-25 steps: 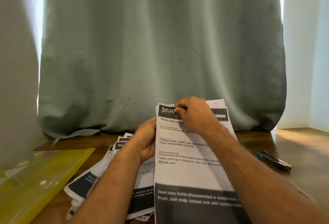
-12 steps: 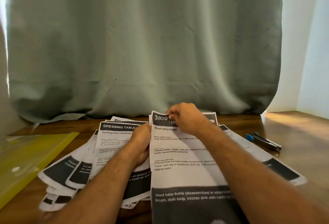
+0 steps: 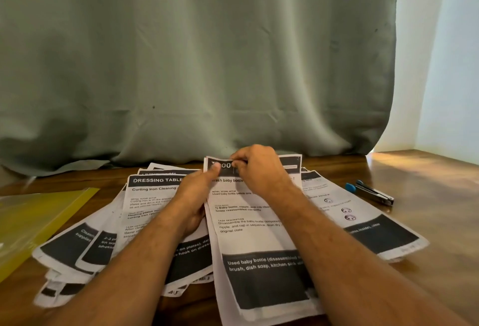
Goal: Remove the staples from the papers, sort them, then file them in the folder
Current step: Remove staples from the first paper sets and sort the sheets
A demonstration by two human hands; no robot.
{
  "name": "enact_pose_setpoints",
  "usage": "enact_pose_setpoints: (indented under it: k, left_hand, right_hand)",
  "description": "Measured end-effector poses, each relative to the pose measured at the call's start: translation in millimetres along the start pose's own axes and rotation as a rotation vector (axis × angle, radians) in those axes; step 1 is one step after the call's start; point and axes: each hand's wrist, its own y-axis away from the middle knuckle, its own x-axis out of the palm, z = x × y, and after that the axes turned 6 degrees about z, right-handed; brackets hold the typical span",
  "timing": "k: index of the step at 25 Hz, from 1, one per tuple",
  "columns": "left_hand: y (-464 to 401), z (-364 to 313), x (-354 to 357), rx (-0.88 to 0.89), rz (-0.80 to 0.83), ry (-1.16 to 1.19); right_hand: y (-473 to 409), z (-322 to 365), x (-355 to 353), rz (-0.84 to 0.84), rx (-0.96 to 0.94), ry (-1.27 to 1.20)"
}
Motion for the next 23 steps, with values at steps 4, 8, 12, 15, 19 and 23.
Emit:
enact_pose_setpoints:
  k: [4,8,12,15,19,23]
  left_hand:
    - [0.0,1.9,-2.3,0.085,-0.034,-0.081]
    - [3.7,-0.8,-1.0,0.104,-0.046,-0.07]
    - [3.8,-2.5,4.9,0.131,-0.075,-0.092]
    - [3.8,-4.3,6.1,0.179,-0.081,-0.092]
    - [5.7,-5.3,5.5,0.227,-0.091,-0.115]
    - [9.0,-6.0,7.4,0.251,-0.119,-0.17]
  right_hand:
    - [14.4,7.2,-0.2,-0.008,-0.016,0.017]
    - [17.3,8.5,-4.3,-0.019,-0.054,-0.007]
    - [14.8,6.3,-7.3,-0.06,-0.053,-0.004]
    - [13.8,7.1,-6.9,-0.066,-0.051,-0.014]
    - [16.6,10.9,-4.8,-0.073,-0.051,-0.044]
    - [17.7,14.4,-6.1,-0.089,-0.067,-0.045]
